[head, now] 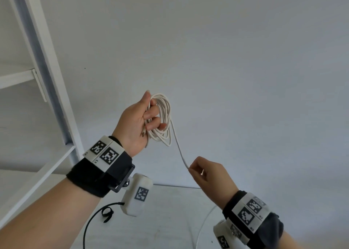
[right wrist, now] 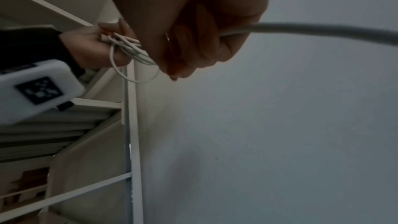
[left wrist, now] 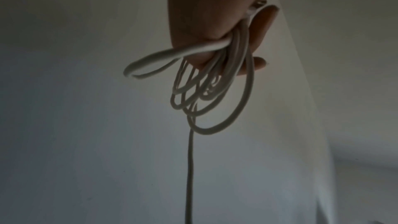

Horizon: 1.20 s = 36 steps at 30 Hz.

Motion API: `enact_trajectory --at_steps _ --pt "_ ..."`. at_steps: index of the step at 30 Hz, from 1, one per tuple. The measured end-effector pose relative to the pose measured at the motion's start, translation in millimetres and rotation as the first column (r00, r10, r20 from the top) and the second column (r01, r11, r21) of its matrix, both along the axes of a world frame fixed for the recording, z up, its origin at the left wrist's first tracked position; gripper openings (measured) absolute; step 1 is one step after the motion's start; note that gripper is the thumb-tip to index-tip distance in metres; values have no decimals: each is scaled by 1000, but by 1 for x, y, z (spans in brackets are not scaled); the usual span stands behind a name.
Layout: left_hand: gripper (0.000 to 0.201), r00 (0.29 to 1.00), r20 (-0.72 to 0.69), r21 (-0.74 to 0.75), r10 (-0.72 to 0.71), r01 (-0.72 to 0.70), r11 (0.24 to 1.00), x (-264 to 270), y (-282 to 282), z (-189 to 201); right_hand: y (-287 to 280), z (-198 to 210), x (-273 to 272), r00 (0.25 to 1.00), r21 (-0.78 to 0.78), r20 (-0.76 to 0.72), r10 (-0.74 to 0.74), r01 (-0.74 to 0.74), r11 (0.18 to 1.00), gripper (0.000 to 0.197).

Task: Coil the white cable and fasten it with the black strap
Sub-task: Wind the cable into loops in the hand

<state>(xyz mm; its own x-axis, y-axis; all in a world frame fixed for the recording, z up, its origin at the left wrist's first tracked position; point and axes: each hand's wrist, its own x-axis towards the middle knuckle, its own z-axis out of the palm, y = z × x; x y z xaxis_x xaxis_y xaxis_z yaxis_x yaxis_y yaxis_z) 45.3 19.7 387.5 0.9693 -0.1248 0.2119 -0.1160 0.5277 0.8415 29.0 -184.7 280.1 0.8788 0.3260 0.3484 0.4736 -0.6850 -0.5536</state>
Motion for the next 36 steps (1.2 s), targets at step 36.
enact_trajectory --at_steps 36 --pt "48 993 -8 662 -119 95 744 -14 -21 -54 10 83 -27 912 -195 388 135 -62 979 21"
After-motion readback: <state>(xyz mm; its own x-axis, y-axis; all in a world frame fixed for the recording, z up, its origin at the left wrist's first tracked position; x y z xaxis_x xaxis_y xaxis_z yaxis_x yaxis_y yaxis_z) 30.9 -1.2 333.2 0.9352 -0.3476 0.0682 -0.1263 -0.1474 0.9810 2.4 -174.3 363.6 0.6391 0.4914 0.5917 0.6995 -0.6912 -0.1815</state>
